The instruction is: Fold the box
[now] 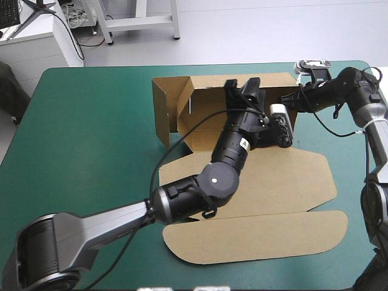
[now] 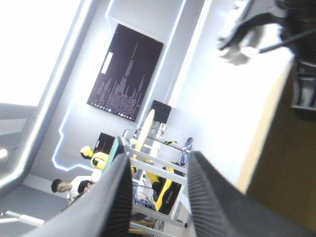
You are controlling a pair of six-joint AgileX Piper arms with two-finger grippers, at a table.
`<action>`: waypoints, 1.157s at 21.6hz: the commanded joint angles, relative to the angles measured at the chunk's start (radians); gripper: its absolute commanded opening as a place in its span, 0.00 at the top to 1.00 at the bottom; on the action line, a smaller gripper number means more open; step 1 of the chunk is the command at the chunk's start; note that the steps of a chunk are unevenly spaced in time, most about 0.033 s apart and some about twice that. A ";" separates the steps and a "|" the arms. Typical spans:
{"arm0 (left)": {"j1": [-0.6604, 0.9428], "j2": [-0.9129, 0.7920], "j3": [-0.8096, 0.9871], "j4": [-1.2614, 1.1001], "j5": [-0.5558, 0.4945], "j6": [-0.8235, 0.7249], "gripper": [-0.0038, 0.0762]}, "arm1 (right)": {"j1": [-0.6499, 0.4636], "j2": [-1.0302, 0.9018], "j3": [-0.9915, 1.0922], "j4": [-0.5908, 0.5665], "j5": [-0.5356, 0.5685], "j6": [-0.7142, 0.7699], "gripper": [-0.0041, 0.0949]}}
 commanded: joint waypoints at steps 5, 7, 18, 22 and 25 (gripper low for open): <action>0.146 -0.263 -0.031 -0.090 0.094 -0.003 0.95 | -0.001 -0.046 -0.050 -0.009 0.094 0.014 0.95; 0.270 -0.321 -0.031 -0.230 0.094 0.031 0.95 | -0.001 -0.074 -0.050 -0.011 0.132 0.024 0.95; 1.104 -0.395 -0.031 -1.316 0.094 0.571 0.95 | 0.188 -0.104 -0.106 -0.165 0.339 0.238 0.95; 1.254 -0.384 -0.031 -1.513 0.183 0.702 0.95 | 0.195 -0.066 -0.106 -0.174 0.320 0.270 0.95; 1.297 -0.369 -0.031 -1.575 0.255 0.750 0.95 | 0.195 -0.037 -0.106 -0.210 0.306 0.314 0.95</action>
